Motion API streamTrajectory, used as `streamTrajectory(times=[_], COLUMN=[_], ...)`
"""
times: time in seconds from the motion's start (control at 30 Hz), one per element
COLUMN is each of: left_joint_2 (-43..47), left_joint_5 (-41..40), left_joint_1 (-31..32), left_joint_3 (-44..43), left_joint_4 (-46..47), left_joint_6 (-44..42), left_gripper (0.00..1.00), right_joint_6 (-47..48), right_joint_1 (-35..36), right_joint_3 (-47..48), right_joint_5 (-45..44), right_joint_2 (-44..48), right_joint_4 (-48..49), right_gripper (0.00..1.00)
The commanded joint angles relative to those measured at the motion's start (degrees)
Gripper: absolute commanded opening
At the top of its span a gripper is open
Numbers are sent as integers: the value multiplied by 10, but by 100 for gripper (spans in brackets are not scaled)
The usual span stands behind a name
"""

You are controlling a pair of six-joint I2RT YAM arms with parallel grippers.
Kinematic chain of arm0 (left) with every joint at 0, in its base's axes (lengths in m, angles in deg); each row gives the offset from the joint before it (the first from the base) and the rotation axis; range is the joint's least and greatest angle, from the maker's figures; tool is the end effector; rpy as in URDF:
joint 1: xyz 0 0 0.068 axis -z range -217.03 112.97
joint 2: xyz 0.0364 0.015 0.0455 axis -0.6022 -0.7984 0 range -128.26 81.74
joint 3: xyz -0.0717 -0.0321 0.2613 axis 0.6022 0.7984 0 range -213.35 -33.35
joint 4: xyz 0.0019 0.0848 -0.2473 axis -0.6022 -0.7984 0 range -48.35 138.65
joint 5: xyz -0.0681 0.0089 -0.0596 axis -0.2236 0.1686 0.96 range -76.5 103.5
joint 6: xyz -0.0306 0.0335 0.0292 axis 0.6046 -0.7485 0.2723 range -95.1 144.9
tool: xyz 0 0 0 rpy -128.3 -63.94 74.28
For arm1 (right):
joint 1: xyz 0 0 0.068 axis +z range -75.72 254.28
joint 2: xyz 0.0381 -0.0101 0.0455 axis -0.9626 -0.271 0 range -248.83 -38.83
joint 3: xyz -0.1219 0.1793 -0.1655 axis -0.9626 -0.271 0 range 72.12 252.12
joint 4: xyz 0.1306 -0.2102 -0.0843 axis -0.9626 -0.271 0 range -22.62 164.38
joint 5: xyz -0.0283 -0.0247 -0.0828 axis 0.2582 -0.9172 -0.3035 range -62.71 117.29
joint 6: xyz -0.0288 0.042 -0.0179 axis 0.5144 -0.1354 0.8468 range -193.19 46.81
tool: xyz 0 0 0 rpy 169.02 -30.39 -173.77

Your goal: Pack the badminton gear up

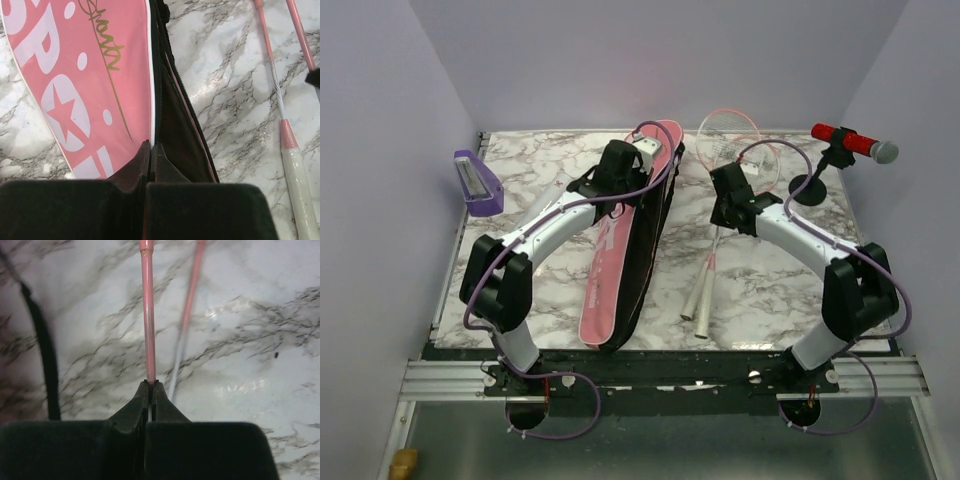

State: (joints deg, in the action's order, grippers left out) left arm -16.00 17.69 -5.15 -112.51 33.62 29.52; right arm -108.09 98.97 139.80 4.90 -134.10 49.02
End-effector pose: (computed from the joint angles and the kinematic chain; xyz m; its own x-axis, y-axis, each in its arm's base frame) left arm 0.3368 -0.2124 0.2933 -0.5152 0.2256 -0.8269 0.5385 0.8358 -0.1074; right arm 0.3270 0.1354 0.2307 -0.6964 0.2619 -0.6681 0.2690 0.9584 0.0954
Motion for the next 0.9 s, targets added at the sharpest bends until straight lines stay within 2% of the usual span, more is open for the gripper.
streamTrajectory(times=[0.0, 0.17, 0.37, 0.67, 0.87], left_joint_2=[-18, -27, -33, -33, -39], left_joint_5=[14, 8, 1, -1, -5], left_joint_1=[-5, -9, -22, -24, -24], left_joint_3=[-27, -32, -31, -26, -37], left_joint_4=[16, 17, 22, 20, 15], left_joint_6=[14, 8, 11, 13, 12], left_gripper=[0, 0, 0, 0, 0], right_joint_6=[10, -10, -64, -148, -177], right_joint_1=[63, 152, 248, 323, 394], right_joint_3=[-26, -62, -72, -72, -66], right_joint_5=[36, 23, -20, -37, -48], right_joint_2=[69, 123, 130, 181, 165], right_joint_4=[-44, -113, -196, -270, -311], right_gripper=[0, 0, 0, 0, 0])
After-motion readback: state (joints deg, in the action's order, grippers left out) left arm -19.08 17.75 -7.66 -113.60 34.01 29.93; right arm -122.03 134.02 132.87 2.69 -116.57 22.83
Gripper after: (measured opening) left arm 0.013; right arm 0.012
